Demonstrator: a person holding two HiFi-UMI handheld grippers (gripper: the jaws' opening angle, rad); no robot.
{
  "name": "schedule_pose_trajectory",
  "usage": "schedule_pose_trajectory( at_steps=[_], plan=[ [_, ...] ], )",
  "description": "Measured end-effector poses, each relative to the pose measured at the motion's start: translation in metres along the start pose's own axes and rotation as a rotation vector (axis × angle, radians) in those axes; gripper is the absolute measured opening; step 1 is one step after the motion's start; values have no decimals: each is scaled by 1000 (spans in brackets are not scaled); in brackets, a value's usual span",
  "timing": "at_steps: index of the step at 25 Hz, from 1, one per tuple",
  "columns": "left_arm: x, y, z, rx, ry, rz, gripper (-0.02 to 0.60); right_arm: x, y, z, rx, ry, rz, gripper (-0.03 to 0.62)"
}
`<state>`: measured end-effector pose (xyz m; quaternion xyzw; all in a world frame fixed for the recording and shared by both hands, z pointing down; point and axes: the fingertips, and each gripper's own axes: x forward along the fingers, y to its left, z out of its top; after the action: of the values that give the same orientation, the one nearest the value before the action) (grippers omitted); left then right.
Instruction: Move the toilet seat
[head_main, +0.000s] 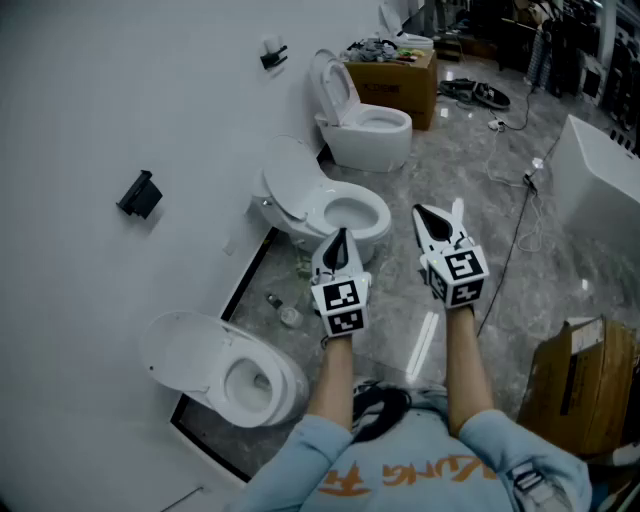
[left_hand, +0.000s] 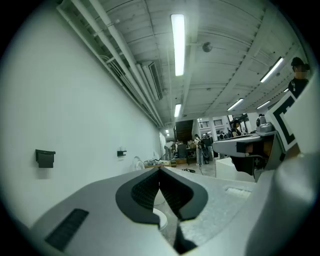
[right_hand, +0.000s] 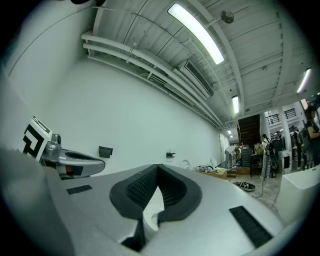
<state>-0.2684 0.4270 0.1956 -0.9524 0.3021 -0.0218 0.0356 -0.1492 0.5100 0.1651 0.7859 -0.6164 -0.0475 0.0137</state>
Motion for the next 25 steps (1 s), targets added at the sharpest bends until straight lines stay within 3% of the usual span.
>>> schedule_pose_trajectory(
  at_steps=[8, 15, 25],
  plan=[
    [13, 5, 4, -18, -9, -2, 2, 9, -11, 1, 16, -23, 5, -2],
    [38, 24, -2, -60, -14, 2, 2, 31, -21, -10, 11, 18, -13, -2],
    [142, 42, -40, -129, 10, -16, 2, 110, -77, -55, -7, 80, -19, 0]
  ],
)
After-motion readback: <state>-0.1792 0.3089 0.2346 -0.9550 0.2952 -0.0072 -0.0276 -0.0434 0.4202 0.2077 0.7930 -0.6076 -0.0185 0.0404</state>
